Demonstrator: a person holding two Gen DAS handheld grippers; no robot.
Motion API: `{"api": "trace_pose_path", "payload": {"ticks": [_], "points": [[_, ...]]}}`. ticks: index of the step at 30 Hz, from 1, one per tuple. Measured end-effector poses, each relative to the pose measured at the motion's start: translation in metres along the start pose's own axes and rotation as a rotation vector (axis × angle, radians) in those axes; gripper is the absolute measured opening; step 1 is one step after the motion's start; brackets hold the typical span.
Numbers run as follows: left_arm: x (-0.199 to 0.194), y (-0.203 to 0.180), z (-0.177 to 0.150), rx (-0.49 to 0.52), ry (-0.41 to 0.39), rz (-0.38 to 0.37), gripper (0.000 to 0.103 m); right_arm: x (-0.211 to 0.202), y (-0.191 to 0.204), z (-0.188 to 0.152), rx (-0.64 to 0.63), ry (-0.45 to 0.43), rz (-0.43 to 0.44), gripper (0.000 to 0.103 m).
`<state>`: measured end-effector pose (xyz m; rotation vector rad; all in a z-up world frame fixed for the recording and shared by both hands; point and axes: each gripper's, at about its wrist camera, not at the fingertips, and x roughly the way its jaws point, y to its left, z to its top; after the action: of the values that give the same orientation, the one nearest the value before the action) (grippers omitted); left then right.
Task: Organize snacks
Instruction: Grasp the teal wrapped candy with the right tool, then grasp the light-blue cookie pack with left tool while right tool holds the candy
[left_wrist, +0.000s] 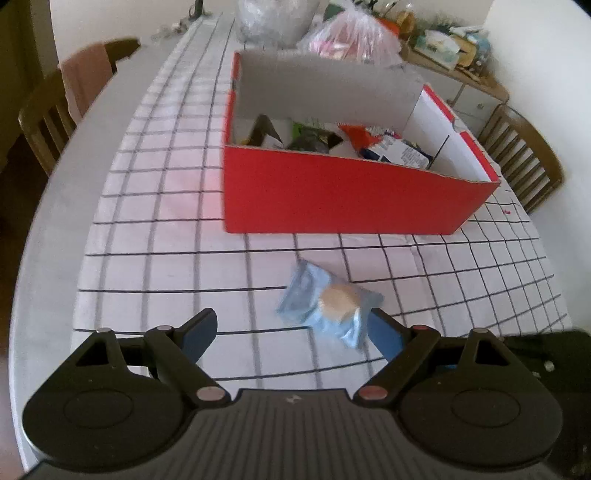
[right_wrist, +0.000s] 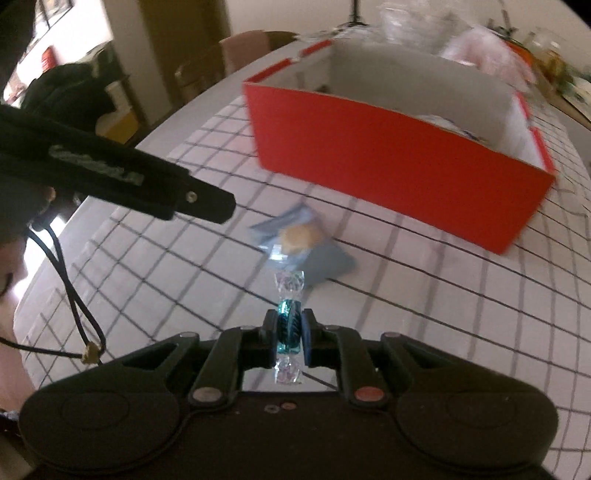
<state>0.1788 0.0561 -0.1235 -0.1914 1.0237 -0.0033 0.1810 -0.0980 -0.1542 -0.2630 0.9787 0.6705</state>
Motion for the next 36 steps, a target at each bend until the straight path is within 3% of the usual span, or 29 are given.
{"api": "trace_pose_path", "payload": {"ticks": [4,12,29,36], "points": [[0.02,-0.013,0.01,-0.06,0.04,0.017,0.089,-0.007,-0.02,-0.007,0.044,-0.011,-0.021,0.011],[0.058,-0.018,0.025,-0.259,0.125,0.12,0.089,-0.016,-0.048,-0.019,0.099,-0.02,-0.036,0.011],[0.095,-0.042,0.029,-0.416,0.239,0.297,0.086,-0.026,-0.074,-0.031,0.137,-0.037,-0.027,0.011],[0.09,-0.043,0.029,-0.406,0.238,0.328,0.062,-0.03,-0.079,-0.034,0.153,-0.051,-0.036,0.011]]}}
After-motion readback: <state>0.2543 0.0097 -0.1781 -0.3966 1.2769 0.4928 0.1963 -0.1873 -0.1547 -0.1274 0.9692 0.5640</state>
